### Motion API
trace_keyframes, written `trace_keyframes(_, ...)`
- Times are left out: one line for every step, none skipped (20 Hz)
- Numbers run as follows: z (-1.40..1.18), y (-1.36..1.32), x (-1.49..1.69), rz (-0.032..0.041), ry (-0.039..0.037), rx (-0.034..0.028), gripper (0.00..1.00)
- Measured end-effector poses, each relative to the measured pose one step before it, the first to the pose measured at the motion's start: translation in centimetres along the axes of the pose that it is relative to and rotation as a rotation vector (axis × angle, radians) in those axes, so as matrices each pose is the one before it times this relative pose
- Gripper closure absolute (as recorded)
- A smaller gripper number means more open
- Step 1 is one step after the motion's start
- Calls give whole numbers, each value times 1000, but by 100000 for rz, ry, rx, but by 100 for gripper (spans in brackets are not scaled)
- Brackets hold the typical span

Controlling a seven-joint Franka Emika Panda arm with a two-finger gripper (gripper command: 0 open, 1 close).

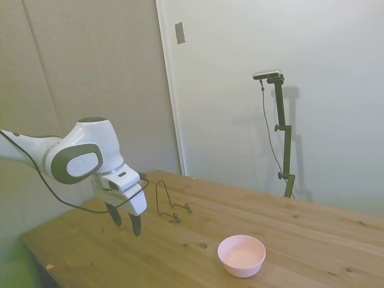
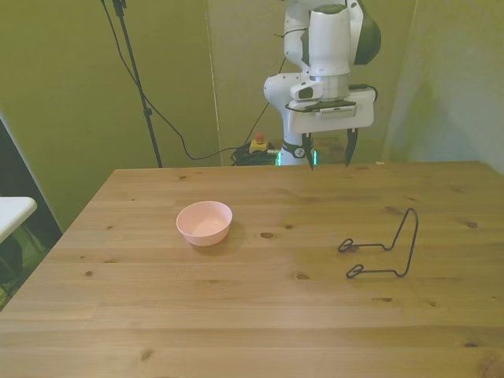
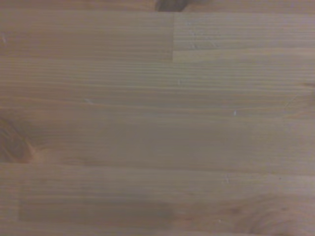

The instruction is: Load the bowl

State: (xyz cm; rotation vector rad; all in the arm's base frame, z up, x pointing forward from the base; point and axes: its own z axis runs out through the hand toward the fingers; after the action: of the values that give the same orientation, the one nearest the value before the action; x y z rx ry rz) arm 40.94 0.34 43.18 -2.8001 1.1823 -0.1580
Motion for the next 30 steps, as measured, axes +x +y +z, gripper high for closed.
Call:
trace_keyframes(31,-10,1,119,-11,-92,0)
trace_keyframes(61,-9,-24,330,787,-1067,0)
trace_keyframes(-338,-38,308,-1047,2541,-1559,0)
trace_keyframes(-1035,-6,946,-669,3692,-1490,0)
trace_keyframes(-1124,153,1253,-2,3263,-1044,0)
trace_keyframes(-1156,378,1603,714,3097,-1211,0)
trace_keyframes(-846,495,1725,1236,2592,-1201,0)
trace_keyframes(-615,592,1864,1675,1991,-1214,0)
trace_keyframes(-294,640,1905,1722,1599,-1415,0)
trace_keyframes(2,569,1732,1654,1135,-1476,0)
trace_keyframes(241,584,1527,1400,746,-1873,0)
trace_keyframes(377,587,1429,1206,860,-1737,0)
trace_keyframes(409,607,1267,1287,713,-1605,0)
trace_keyframes(385,587,1200,1310,578,-1358,0)
trace_keyframes(397,548,1072,1018,647,-1358,0)
trace_keyframes(538,347,855,1031,-14,-962,0)
trace_keyframes(589,86,533,707,-526,-539,0)
trace_keyframes(773,-87,325,303,-507,-425,0)
trace_keyframes(957,-199,200,19,-385,-221,0)
trace_keyframes(1012,-266,144,-78,-316,-122,0)
trace_keyframes(956,-285,118,-123,-189,-6,0)
trace_keyframes(921,-283,116,-33,-37,138,0)
trace_keyframes(878,-266,90,255,-46,120,0)
trace_keyframes(815,-219,59,256,-163,-1,0)
trace_keyframes(829,-179,70,271,-192,-51,0)
trace_keyframes(794,-131,58,390,-259,-149,0)
trace_keyframes(792,-156,19,431,-336,-228,0)
trace_keyframes(803,-180,-13,440,-333,-276,0)
trace_keyframes(772,-157,-26,417,-309,-506,0)
trace_keyframes(696,-146,23,431,109,-467,0)
